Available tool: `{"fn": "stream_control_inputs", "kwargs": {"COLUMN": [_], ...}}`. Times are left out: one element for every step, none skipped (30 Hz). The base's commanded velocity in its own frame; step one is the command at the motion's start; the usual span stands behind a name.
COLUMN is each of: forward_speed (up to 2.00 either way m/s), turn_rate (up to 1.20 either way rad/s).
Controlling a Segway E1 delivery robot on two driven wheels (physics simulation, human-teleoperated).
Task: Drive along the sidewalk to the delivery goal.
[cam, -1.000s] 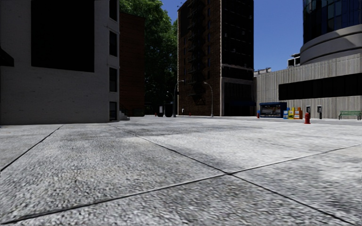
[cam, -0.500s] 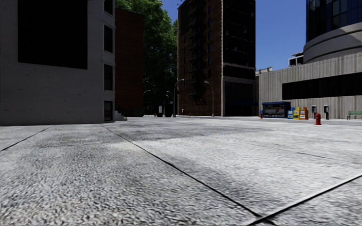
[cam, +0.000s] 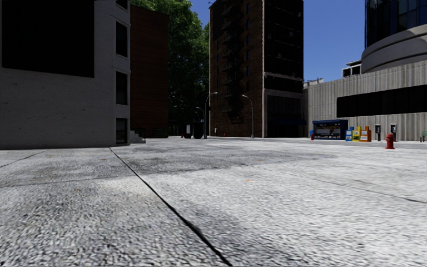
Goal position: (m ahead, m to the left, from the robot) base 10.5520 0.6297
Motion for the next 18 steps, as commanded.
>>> {"fn": "stream_control_inputs", "kwargs": {"forward_speed": [2.0, 2.0, 2.0, 2.0, 2.0, 2.0, 2.0, 2.0, 2.0, 2.0, 2.0, 2.0, 2.0, 2.0, 2.0, 2.0, 2.0, 2.0], "turn_rate": [0.0, 0.0, 0.0, 0.0, 0.0, 0.0, 0.0, 0.0, 0.0, 0.0, 0.0, 0.0, 0.0, 0.0, 0.0, 0.0, 0.0, 0.0]}}
